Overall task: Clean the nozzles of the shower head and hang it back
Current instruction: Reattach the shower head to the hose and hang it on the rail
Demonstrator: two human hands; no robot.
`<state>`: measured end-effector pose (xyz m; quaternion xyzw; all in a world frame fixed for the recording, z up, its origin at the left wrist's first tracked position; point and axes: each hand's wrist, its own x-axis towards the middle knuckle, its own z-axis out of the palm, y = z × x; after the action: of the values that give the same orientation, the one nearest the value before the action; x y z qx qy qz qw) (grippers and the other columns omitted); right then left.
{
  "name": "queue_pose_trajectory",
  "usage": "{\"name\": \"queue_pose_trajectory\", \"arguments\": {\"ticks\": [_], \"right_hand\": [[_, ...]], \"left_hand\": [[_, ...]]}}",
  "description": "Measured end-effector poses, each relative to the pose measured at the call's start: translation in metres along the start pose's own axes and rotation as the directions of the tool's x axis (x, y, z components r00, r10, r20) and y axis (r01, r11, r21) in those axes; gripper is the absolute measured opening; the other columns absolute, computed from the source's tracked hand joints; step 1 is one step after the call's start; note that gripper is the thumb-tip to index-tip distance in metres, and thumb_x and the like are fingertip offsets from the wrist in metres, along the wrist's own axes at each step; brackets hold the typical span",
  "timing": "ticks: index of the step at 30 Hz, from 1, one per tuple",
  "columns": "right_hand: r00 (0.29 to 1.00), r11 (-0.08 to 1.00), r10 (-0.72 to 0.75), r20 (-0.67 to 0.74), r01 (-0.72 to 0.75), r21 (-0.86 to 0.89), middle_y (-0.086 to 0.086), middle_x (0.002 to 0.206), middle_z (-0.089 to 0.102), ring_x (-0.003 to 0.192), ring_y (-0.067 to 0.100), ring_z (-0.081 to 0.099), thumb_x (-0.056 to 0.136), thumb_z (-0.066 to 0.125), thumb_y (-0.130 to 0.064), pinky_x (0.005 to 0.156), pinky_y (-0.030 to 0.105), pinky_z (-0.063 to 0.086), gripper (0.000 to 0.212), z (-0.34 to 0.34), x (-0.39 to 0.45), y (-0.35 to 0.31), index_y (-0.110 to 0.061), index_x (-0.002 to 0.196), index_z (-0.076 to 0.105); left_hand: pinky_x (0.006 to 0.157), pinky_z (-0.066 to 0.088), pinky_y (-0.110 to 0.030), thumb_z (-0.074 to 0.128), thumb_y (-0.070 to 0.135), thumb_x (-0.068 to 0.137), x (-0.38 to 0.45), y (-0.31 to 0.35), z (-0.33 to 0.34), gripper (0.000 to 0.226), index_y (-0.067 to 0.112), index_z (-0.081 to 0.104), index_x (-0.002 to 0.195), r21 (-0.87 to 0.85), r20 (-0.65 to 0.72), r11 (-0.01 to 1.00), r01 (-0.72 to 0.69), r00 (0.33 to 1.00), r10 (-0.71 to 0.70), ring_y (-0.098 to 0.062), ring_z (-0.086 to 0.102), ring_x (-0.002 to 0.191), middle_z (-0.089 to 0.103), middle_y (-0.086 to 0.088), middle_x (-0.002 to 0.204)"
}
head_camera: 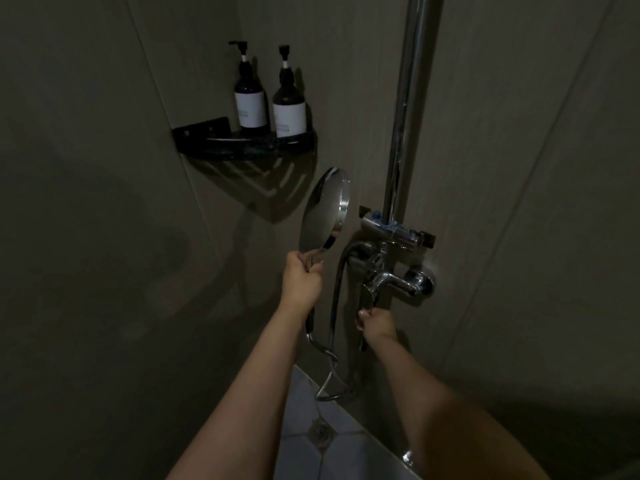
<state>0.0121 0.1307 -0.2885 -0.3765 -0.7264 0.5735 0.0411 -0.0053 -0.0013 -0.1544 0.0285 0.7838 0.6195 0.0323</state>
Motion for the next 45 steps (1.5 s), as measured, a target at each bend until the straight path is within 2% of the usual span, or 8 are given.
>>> {"name": "queue_pose_trajectory", "arguments": {"ticks": [2,5,10,20,28,34,38,45], "right_hand": [[0.999,0.999,0.032,0.003,-0.032,-0.004,0.02,0.088,0.06,0.087,0.027,0.058,0.092,0.053,-0.013,0.078,0.029,0.043,0.037,0.0,0.001,-0.001,-0.015,0.056,0.046],[0.999,1.0,0.027,0.033,-0.028,0.01,0.026,0.105,0.065,0.103,0.036,0.062,0.088,0.057,-0.013,0.093,0.042,0.049,0.027,0.001,-0.002,-0.012,-0.013,0.061,0.056],[0.997,0.996,0.072,-0.034,-0.073,-0.041,0.022,0.12,0.063,0.114,0.034,0.058,0.091,0.055,-0.015,0.092,0.032,0.044,0.031,-0.004,-0.005,-0.016,0.006,0.112,0.063],[0.998,0.995,-0.002,-0.067,-0.005,-0.1,0.025,0.118,0.062,0.113,0.036,0.058,0.093,0.051,-0.015,0.092,0.033,0.044,0.031,-0.003,-0.007,-0.01,0.008,0.11,0.063],[0.997,0.994,-0.015,-0.074,0.007,-0.106,0.024,0.117,0.064,0.111,0.034,0.059,0.093,0.052,-0.016,0.09,0.031,0.045,0.03,-0.002,-0.004,-0.006,0.005,0.111,0.064],[0.997,0.998,-0.012,-0.079,0.007,-0.064,0.024,0.114,0.065,0.109,0.034,0.059,0.093,0.053,-0.014,0.09,0.031,0.044,0.029,-0.004,-0.005,-0.006,0.007,0.108,0.065],[0.997,0.999,-0.012,-0.074,0.009,-0.042,0.026,0.109,0.066,0.105,0.035,0.062,0.091,0.055,-0.015,0.09,0.034,0.047,0.027,-0.001,-0.004,-0.004,0.007,0.103,0.066],[0.998,0.999,0.001,-0.057,-0.004,-0.05,0.027,0.102,0.067,0.098,0.038,0.065,0.089,0.057,-0.015,0.091,0.046,0.051,0.025,0.002,0.004,-0.001,0.007,0.095,0.068]], "left_hand": [[0.094,0.042,-0.033,0.05,0.009,0.092,0.0,0.0,0.001,0.016,0.007,0.044,0.107,0.011,-0.002,1.0,0.012,1.0,-0.012,-0.022,0.053,0.104,0.054,-0.007,0.106],[0.094,0.042,-0.034,0.05,0.008,0.092,-0.004,0.001,0.002,0.012,0.009,0.04,0.098,-0.008,0.005,1.0,0.024,1.0,-0.024,-0.026,0.054,0.107,0.056,-0.014,0.111],[0.09,0.041,-0.032,0.049,0.007,0.093,-0.008,0.002,0.001,0.013,0.01,0.036,0.093,0.006,-0.014,1.0,0.024,1.0,-0.024,-0.028,0.054,0.106,0.055,-0.021,0.12],[0.087,0.041,-0.03,0.052,0.007,0.091,-0.006,-0.008,-0.008,0.013,0.009,0.039,0.096,0.009,-0.033,0.999,0.032,0.999,-0.032,-0.02,0.05,0.097,0.05,-0.008,0.1],[0.093,0.04,-0.028,0.05,0.007,0.093,-0.01,-0.006,-0.01,0.028,0.0,0.044,0.119,0.011,-0.026,0.997,0.078,0.997,-0.077,-0.027,0.053,0.114,0.055,-0.016,0.123],[0.097,0.039,-0.03,0.05,0.006,0.093,-0.009,-0.005,-0.006,0.014,0.011,0.041,0.103,-0.029,-0.011,0.994,0.103,0.995,-0.104,-0.027,0.051,0.118,0.054,-0.016,0.127],[0.096,0.039,-0.029,0.05,0.008,0.093,-0.009,-0.006,-0.005,0.024,0.004,0.044,0.116,-0.027,-0.007,0.992,0.127,0.992,-0.127,-0.027,0.052,0.116,0.054,-0.015,0.127],[0.098,0.039,-0.03,0.049,0.007,0.094,-0.01,-0.006,-0.004,0.016,0.011,0.042,0.108,-0.031,-0.009,0.992,0.126,0.992,-0.126,-0.027,0.051,0.119,0.054,-0.015,0.128]]}}
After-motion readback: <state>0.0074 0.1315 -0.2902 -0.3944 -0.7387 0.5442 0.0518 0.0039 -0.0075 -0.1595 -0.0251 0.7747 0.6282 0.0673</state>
